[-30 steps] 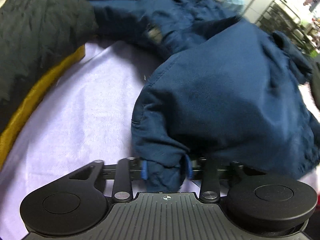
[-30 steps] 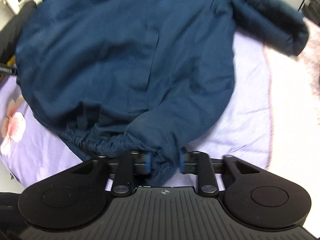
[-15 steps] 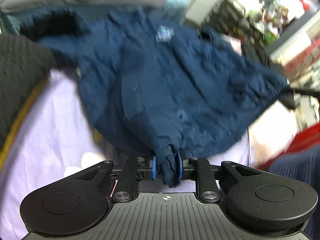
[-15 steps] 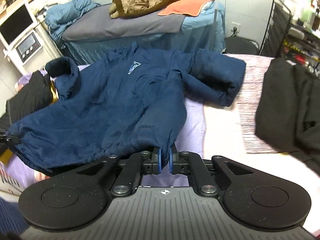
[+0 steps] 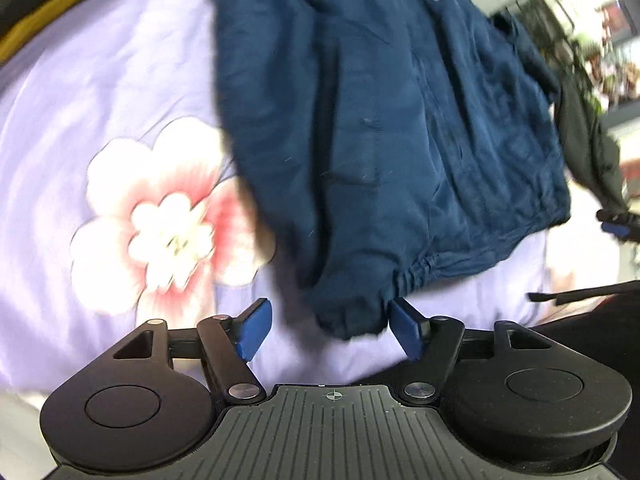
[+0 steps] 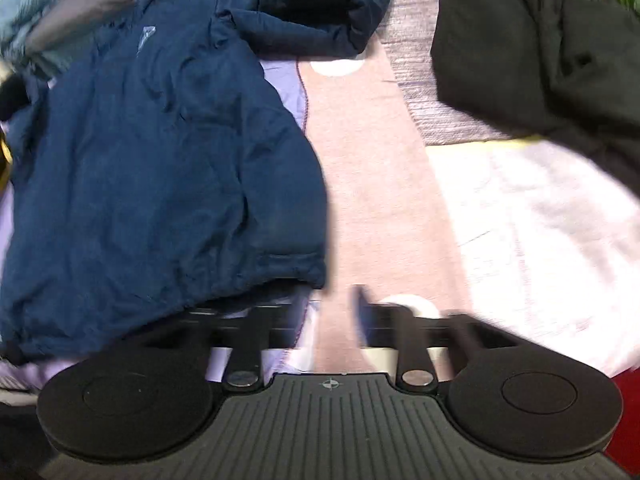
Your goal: Fold large clothes
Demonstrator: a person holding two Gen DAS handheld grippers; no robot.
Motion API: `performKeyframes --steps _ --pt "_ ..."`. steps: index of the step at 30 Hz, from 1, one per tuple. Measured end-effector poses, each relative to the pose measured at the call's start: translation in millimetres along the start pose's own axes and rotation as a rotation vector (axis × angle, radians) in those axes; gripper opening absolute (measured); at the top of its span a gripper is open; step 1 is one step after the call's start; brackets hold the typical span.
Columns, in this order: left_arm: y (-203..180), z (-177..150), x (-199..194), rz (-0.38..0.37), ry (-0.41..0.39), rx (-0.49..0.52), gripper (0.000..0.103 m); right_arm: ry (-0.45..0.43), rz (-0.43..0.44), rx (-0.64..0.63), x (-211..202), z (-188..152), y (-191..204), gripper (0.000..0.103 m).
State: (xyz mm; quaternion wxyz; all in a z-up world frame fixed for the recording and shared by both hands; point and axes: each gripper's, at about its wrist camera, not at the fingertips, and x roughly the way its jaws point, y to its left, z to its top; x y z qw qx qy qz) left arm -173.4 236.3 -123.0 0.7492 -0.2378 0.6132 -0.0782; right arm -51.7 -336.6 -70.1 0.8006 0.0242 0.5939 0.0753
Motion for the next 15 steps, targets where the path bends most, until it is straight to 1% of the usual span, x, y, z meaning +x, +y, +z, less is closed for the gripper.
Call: performKeyframes --steps 2,4,6,7,9,10,13,15 --pt "3.3 -5.8 -17.5 0.009 -0.025 -0.055 0.103 -0.045 0.011 -0.036 -4.1 -0.2 5.5 0.083" --pt "4.5 -8.0 -32.3 0.026 -0.086 -0.1 0.103 -0.045 0.017 -0.07 1.1 6.2 13.0 0.089" --pt "5.4 -4.0 -34.2 0.044 -0.162 -0.143 0.103 -0.052 0.032 -0.082 11.7 15.0 13.1 0.09" --pt "6.0 -1.5 -31.8 0.063 -0.19 -0.167 0.103 -0.054 0.048 -0.083 17.8 18.1 12.7 0.09" --pt "6.0 2.2 -23.1 0.081 -0.208 -0.201 0.103 -0.052 0.079 -0.065 38.4 28.5 11.5 0.09" --pt "5.6 2.9 -13.4 0.073 -0.213 -0.202 0.103 -0.042 0.087 -0.048 50.4 34.6 10.8 0.09" --pt "2.0 1.3 12.1 0.088 -0.202 -0.203 0.103 -0.006 0.123 0.006 73.0 48.9 5.4 0.086" --pt "-4.4 1.0 28.2 0.083 -0.21 -0.226 0.103 0.013 0.151 0.005 84.8 53.3 7.9 0.084"
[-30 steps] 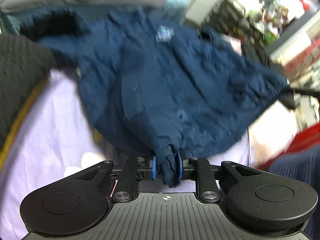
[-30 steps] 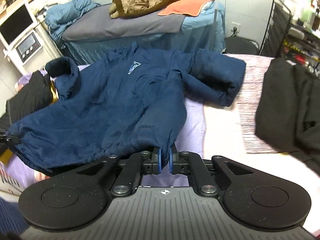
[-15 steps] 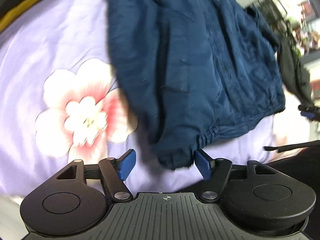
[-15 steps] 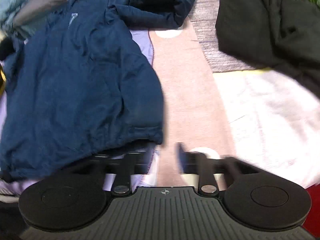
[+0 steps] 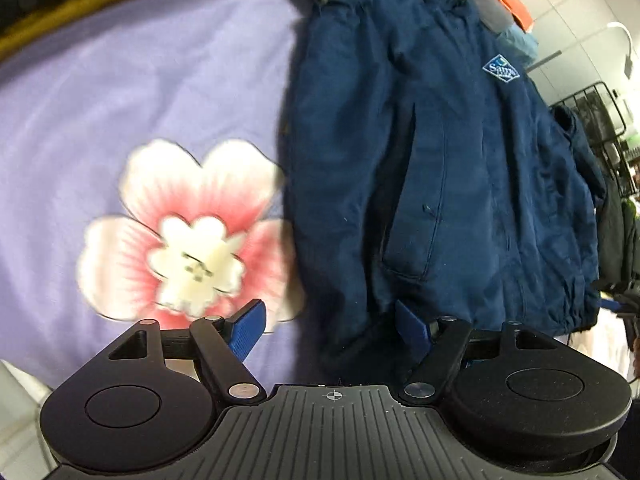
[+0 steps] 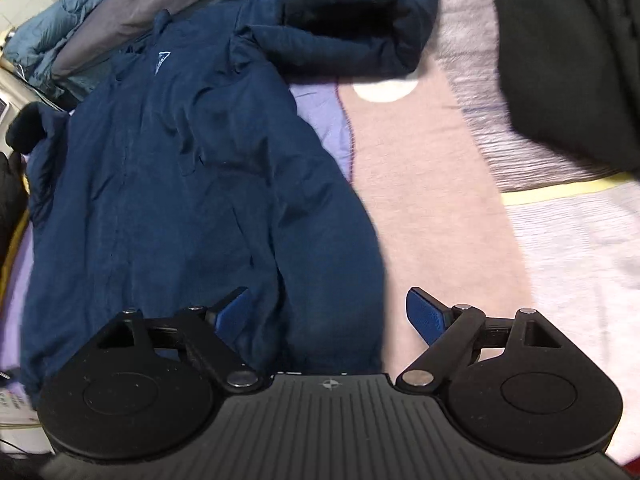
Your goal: Fold large clothes
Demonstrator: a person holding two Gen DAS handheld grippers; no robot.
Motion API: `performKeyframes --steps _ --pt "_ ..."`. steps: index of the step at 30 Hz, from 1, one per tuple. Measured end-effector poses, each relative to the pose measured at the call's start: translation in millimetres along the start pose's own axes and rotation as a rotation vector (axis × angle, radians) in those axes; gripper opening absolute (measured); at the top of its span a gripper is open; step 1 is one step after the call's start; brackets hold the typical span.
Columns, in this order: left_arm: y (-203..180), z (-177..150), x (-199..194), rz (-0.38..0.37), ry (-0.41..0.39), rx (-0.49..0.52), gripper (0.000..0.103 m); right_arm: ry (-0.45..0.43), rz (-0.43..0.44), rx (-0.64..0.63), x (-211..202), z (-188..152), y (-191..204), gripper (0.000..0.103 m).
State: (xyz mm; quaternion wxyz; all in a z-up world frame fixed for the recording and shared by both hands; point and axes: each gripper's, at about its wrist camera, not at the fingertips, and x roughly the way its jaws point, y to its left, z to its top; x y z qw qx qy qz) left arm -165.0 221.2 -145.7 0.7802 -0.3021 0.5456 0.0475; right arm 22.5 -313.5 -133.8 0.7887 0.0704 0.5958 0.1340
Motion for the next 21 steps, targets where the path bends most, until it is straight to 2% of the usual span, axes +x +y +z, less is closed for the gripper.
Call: performKeyframes --steps 2,4,5,6,7,8,10,12,15,17,21 --pt "-4.8 -4.3 12.6 0.014 0.012 -0.022 0.103 0.035 -0.006 -0.027 10.5 -0.8 5.1 0.079" --pt "-14.3 -4.2 17.8 -0.003 0.023 -0.017 0.103 0.05 -0.028 -0.066 17.5 -3.9 13.0 0.065" --pt "-21.0 -3.6 19.1 -0.01 0.022 0.002 0.103 0.047 -0.026 -0.082 17.6 -5.6 17.1 0.044" --pt "-26.4 -1.7 21.4 -0.008 0.028 0.023 0.1 0.05 -0.019 -0.089 16.4 -6.4 20.1 0.03" --pt "-31.9 1.0 21.5 -0.002 0.034 0.046 0.097 0.045 -0.019 -0.09 13.8 -6.7 21.7 0.03" --pt "-35.5 4.0 20.7 0.006 0.039 0.058 0.095 0.031 -0.027 -0.097 8.0 -7.0 23.2 0.024" --pt "-40.9 10.4 15.0 0.006 0.048 0.079 0.078 0.013 -0.043 -0.109 -3.2 -4.9 20.4 0.021" --pt "-44.3 17.3 2.6 -0.011 0.037 0.091 0.073 -0.003 -0.031 -0.1 -20.3 -2.5 13.7 0.019" --pt "-51.5 22.7 -28.2 -0.031 0.033 0.118 0.067 -0.026 -0.03 -0.093 -49.1 4.3 8.3 0.018" --pt "-54.8 23.8 -45.3 -0.014 0.042 0.14 0.064 -0.04 -0.02 -0.089 -67.9 10.4 8.0 0.018" --pt "-49.8 18.0 -36.8 0.042 0.077 0.164 0.063 -0.02 -0.028 -0.104 -72.7 13.2 10.4 0.018"
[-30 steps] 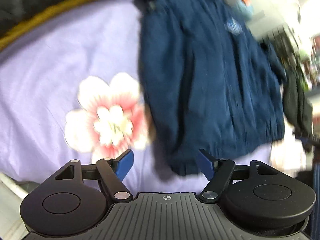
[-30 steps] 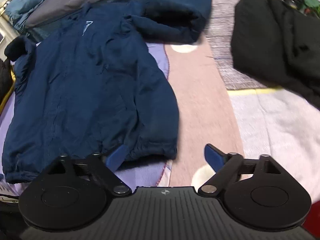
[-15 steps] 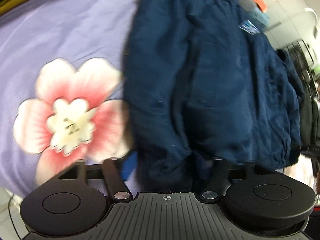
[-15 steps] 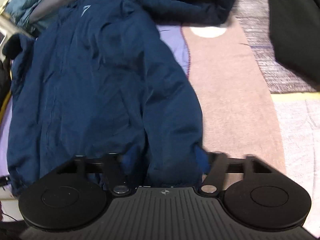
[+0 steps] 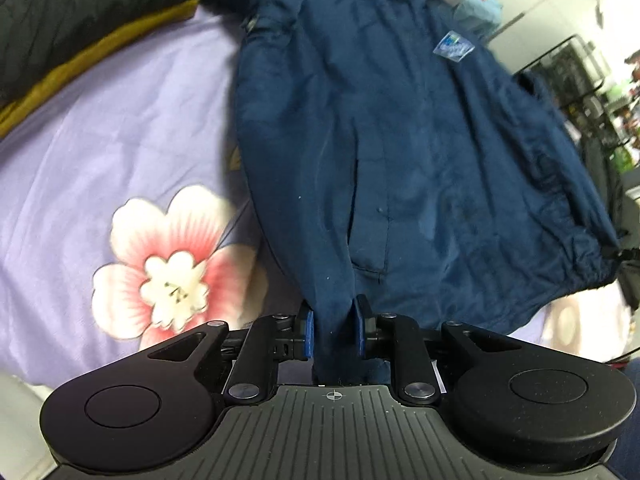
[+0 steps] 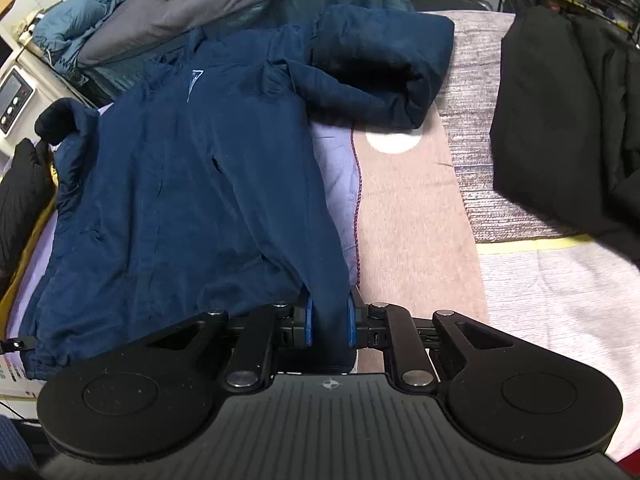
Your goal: Fold large clothes
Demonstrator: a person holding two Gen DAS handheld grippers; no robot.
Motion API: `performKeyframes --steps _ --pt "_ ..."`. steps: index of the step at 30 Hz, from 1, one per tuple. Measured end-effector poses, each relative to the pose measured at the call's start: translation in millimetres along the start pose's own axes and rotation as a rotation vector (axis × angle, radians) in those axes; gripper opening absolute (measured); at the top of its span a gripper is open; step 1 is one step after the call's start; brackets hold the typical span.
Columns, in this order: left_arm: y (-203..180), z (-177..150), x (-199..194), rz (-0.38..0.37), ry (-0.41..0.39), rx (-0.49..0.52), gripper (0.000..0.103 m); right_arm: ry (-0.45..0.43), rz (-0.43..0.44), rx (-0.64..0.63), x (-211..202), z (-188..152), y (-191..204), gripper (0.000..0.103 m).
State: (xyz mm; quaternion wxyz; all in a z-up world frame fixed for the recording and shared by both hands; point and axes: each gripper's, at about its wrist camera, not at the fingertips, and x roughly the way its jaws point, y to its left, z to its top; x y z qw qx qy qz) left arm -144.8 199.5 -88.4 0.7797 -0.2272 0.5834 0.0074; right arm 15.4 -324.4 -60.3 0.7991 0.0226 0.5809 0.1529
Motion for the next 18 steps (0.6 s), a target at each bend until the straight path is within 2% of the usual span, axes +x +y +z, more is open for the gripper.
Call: performKeyframes --steps 5,6,7,9,11,14,16,18 --pt "24.1 -17.8 50.9 0.103 0.049 -0.069 0.062 0.087 -0.072 -0.005 51.1 -9.8 -5.7 0.019" --pt "27.6 -20.6 57.1 0.108 0.042 -0.092 0.069 0.092 -0.092 -0.009 61.1 -16.1 -6.7 0.02" --pt "30.5 -23.0 61.8 0.116 0.03 -0.113 0.09 0.095 -0.107 -0.012 70.4 -19.2 -7.5 0.021" --pt "34.0 -26.7 68.9 0.167 0.013 -0.131 0.103 0.099 -0.127 -0.003 84.2 -24.5 -8.5 0.028" --pt "34.5 -28.6 70.0 0.205 0.005 -0.118 0.103 0.099 -0.157 0.017 93.2 -26.0 -8.3 0.038" --pt "36.2 -28.7 66.0 0.217 0.021 -0.093 0.103 0.092 -0.183 0.024 98.3 -28.2 -5.4 0.043" --pt "40.7 -27.3 56.7 0.211 0.022 -0.086 0.103 0.088 -0.205 0.003 96.5 -29.4 -0.1 0.05" --pt "41.3 -24.2 48.6 0.216 0.015 -0.085 0.103 0.085 -0.238 -0.015 93.7 -26.8 2.1 0.065"
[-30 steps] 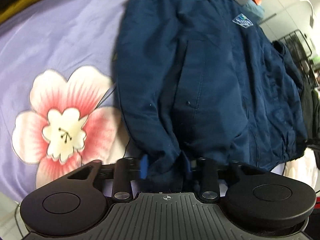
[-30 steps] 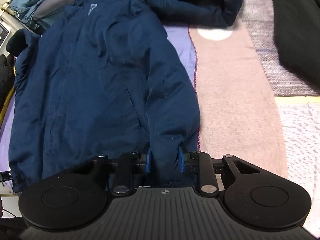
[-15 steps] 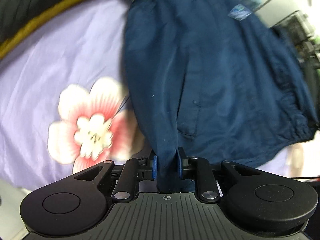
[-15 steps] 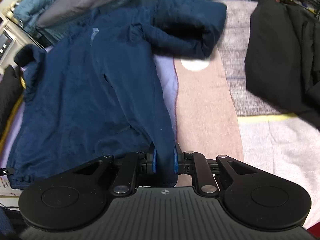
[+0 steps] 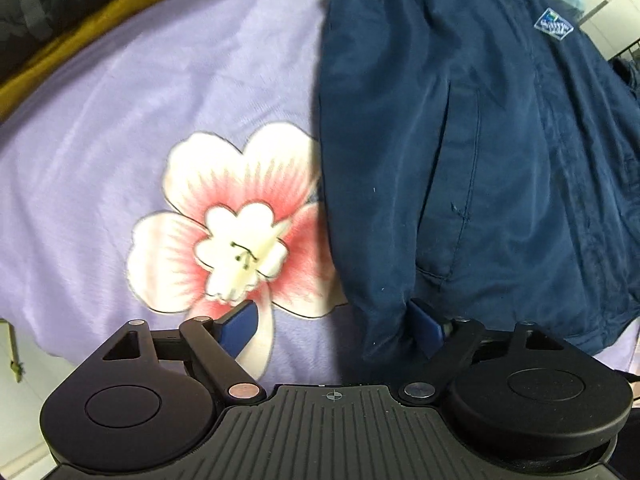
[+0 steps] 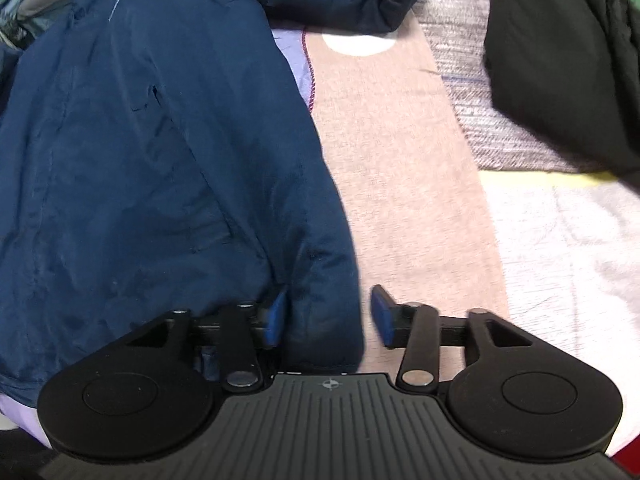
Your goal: Fold large clothes
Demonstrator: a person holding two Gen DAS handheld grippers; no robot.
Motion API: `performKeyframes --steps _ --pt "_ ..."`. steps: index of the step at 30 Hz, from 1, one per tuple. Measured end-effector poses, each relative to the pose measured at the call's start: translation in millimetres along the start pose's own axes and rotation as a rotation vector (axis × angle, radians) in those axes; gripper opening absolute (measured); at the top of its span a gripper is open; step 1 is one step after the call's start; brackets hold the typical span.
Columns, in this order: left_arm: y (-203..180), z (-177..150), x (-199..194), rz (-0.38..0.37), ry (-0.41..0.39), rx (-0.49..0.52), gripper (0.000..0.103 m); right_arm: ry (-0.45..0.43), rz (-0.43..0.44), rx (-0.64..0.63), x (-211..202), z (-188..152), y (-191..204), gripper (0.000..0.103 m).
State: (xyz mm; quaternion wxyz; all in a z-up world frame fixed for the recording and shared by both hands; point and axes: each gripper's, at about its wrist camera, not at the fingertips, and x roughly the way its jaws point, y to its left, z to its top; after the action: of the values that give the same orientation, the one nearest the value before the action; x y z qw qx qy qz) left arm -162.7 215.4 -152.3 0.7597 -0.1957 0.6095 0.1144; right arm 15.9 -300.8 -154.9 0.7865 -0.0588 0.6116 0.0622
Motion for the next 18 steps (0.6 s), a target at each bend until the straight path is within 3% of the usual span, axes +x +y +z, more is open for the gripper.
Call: performKeyframes --steps 5,8,10,14,18 --pt "1.9 14.5 -32.2 0.056 -0.074 -0.005 0.103 -0.04 -0.024 0.008 -23.1 5.8 -12.6 0.077" --pt "-5.8 30.6 -53.1 0.146 -0.154 0.014 0.103 -0.076 -0.02 0.003 -36.9 15.3 -15.1 0.078" --pt "-6.8 42.3 -64.9 0.166 -0.191 -0.005 0.103 -0.107 -0.026 -0.014 -46.9 23.4 -13.3 0.08" --pt "-14.5 65.6 -77.1 0.092 -0.253 -0.043 0.103 -0.204 -0.035 -0.03 -71.7 43.5 -14.0 0.084" --pt "-46.2 76.7 -65.2 0.019 -0.257 -0.006 0.103 -0.285 -0.036 -0.063 -78.2 79.6 -16.5 0.083"
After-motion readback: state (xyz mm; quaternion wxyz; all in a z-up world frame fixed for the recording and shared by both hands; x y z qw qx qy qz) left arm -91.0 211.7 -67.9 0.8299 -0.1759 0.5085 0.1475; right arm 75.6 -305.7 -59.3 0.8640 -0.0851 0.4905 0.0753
